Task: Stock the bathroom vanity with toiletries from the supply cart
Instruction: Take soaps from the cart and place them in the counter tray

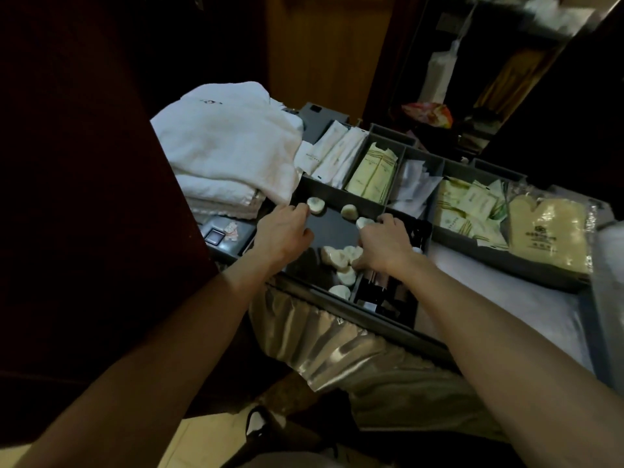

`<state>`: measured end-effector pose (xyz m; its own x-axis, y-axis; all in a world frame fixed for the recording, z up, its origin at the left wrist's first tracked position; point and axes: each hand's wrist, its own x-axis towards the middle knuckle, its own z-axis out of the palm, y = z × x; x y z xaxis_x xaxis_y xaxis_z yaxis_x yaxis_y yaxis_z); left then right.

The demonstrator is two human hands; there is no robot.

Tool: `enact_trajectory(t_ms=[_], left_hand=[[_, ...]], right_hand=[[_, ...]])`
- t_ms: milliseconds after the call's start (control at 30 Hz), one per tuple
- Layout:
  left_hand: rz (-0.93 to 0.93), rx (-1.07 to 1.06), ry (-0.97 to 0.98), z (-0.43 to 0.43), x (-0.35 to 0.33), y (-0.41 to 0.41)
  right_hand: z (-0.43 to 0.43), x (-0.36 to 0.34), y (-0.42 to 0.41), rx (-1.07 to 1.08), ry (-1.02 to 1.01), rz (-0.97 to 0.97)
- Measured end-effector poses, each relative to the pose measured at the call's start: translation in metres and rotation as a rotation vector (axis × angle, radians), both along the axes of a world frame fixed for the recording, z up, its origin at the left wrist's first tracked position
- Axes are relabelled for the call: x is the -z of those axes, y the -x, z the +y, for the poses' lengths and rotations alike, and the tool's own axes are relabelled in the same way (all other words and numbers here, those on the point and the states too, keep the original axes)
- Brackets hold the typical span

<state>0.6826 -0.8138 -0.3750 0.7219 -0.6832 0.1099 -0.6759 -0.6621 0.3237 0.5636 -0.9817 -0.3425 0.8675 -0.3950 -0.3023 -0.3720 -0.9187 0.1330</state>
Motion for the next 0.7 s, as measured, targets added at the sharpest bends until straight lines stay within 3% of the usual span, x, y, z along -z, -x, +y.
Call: enact_trajectory(t_ms=[300,533,700], left_hand=[[0.213,0.131,-0.150,-0.008,0.022,-0.009],[0.244,0.175,-0.170,-0.020,0.030,-0.010],[0.257,0.207,-0.165,-0.030,0.033,-0.006]], right_hand=[[-0.022,-0.003,0.014,0.269,-0.649,-0.435],[-0.012,-0.009,0.017,0.512,-1.166,-0.600],[-0.013,-0.009,0.020,0.583,-1.315,-0.668]])
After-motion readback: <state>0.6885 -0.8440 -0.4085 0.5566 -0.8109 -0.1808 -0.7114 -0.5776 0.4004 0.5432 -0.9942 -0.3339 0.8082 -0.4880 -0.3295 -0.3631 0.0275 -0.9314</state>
